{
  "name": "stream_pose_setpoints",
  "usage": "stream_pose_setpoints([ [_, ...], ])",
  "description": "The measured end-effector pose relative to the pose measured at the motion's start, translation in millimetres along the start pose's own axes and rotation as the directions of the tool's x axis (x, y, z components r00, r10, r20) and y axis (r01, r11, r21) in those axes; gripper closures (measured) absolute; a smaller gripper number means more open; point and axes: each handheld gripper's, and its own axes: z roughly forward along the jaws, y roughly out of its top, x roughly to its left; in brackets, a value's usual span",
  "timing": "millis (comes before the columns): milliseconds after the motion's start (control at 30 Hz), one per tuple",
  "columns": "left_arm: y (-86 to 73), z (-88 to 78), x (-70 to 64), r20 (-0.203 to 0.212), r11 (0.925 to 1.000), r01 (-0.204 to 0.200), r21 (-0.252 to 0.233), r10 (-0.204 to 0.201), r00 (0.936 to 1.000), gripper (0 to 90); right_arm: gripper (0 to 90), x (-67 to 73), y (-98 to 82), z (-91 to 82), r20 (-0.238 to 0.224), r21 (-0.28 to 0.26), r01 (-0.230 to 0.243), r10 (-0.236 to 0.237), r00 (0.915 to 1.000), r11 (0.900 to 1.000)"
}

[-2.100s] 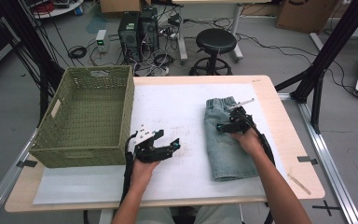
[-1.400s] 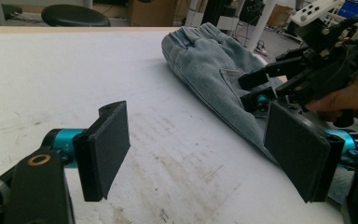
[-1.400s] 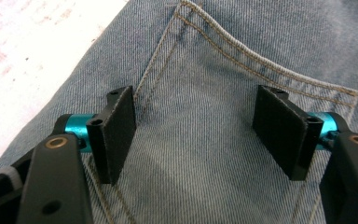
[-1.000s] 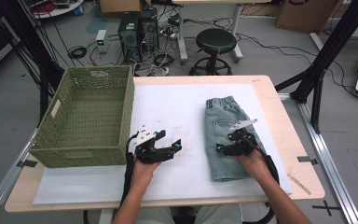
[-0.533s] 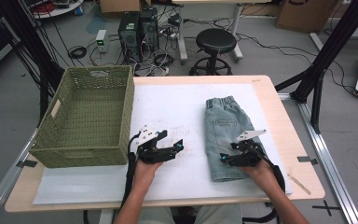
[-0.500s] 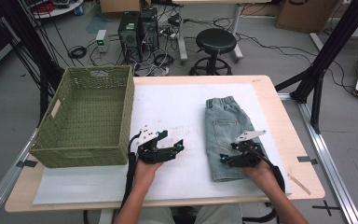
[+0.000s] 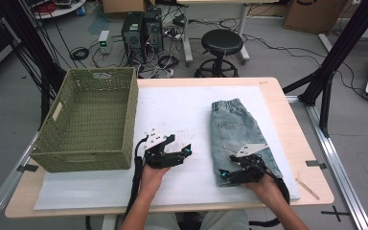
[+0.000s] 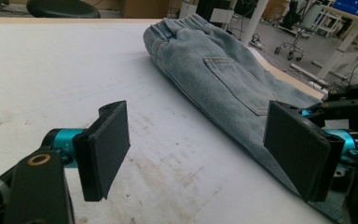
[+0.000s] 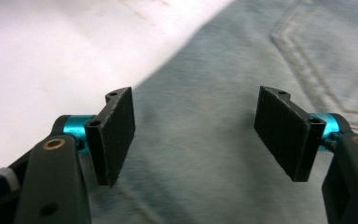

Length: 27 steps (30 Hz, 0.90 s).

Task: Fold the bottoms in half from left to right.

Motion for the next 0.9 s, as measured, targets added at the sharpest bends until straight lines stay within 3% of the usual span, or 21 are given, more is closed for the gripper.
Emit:
stream_pose_setpoints([
  [67, -0.3, 1.5, -1.0, 0.002, 1.0, 0.001, 0.001, -0.001, 1.0, 22.5, 29.3, 3.8, -1.8, 5.6, 0.012, 0.037, 0.016, -0.017, 0.9998, 0.999],
  [167, -0.4, 2.5, -2.9, 0.005, 1.0, -0.002, 0.003, 0.002, 1.0, 22.5, 29.3, 5.8, -1.9, 4.6, 0.016, 0.027, 0.018, -0.018, 0.9997, 0.999],
  [267, 0.2, 2.5, -2.4, 0.003, 1.0, 0.0, 0.001, 0.0, 1.0, 22.5, 29.3, 2.7, -2.0, -9.0, -0.009, -0.025, 0.008, -0.009, 0.9999, 1.0],
  [333, 0.7, 2.2, -3.0, 0.003, 1.0, -0.001, -0.002, 0.001, 1.0, 22.5, 29.3, -6.3, -5.5, -21.2, 0.026, -0.067, -0.007, 0.009, 0.9996, 0.998],
  [400, 0.9, 2.3, -3.3, 0.007, 1.0, -0.003, -0.004, 0.003, 1.0, 22.5, 29.4, -21.2, -12.1, -30.0, 0.066, -0.07, -0.042, 0.047, 0.9967, 0.997],
  [467, 1.0, 2.9, -4.0, 0.008, 1.0, 0.0, -0.006, 0.0, 1.0, 22.5, 29.6, -35.6, -23.4, -36.4, 0.098, -0.054, -0.087, 0.092, 0.9909, 0.995],
  [567, 1.3, 4.8, -4.4, 0.011, 1.0, -0.002, -0.006, 0.002, 0.9999, 22.5, 31.3, -46.0, -38.8, -40.8, 0.138, -0.017, -0.12, 0.121, 0.983, 0.993],
  [667, 1.2, 7.9, -6.1, 0.017, 1.0, -0.003, -0.001, 0.004, 0.9999, 22.5, 34.0, -50.0, -53.6, -46.8, 0.154, 0.009, -0.129, 0.126, 0.98, 0.992],
  [800, 1.5, 10.9, -9.0, 0.017, 1.0, -0.008, -0.003, 0.008, 0.9998, 22.5, 38.0, -49.9, -67.8, -57.4, 0.177, -0.005, -0.121, 0.12, 0.9769, 0.993],
  [900, 1.9, 10.8, -8.9, 0.017, 1.0, -0.007, -0.004, 0.007, 0.9998, 22.5, 38.2, -49.6, -74.8, -66.2, 0.169, -0.007, -0.148, 0.147, 0.9746, 0.989],
])
